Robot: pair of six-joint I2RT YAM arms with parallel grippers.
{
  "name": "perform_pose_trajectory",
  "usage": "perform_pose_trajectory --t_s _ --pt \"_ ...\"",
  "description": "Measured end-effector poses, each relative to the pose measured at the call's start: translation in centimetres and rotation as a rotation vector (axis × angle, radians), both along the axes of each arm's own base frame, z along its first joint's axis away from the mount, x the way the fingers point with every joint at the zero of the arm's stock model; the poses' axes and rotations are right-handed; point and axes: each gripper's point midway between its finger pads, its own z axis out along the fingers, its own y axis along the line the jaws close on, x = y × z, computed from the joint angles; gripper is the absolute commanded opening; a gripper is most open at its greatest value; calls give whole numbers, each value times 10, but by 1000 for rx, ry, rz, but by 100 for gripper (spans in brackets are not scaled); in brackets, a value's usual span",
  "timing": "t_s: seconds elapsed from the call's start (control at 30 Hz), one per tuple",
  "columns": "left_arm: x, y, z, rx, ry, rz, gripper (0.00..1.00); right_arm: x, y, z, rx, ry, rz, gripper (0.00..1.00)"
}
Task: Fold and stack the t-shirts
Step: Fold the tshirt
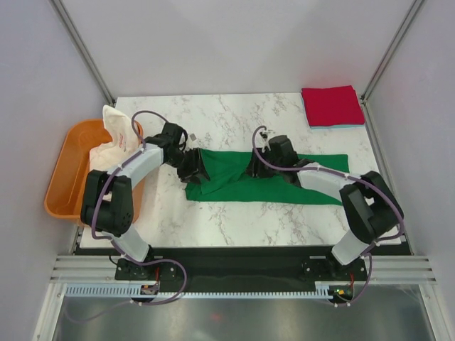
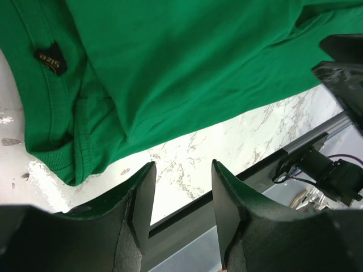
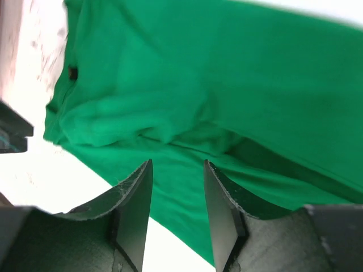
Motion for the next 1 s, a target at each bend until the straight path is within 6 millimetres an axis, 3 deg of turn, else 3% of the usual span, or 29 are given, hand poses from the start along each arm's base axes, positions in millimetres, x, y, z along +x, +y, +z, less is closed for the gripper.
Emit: perform_pose_trajectory --t_s 0.1,0.2,0.47,0.7,0.87,1.0 --pt "-7 -1 -9 -16 19 -4 52 -12 29 -16 -2 -9 89 46" --pt "-8 -2 -14 -26 15 -1 52 -18 44 -27 0 -17 133 46" --pt "-8 -2 -19 -29 16 8 51 -21 57 -56 -53 -23 156 47" --pt "-3 1 -16 -25 -11 22 52 -18 63 -54 -77 -62 155 36" --pt "2 7 -9 -15 -44 43 52 -12 65 -49 -87 -85 145 41" --pt "2 8 -7 -16 -49 45 52 -7 67 -43 -88 -104 139 38"
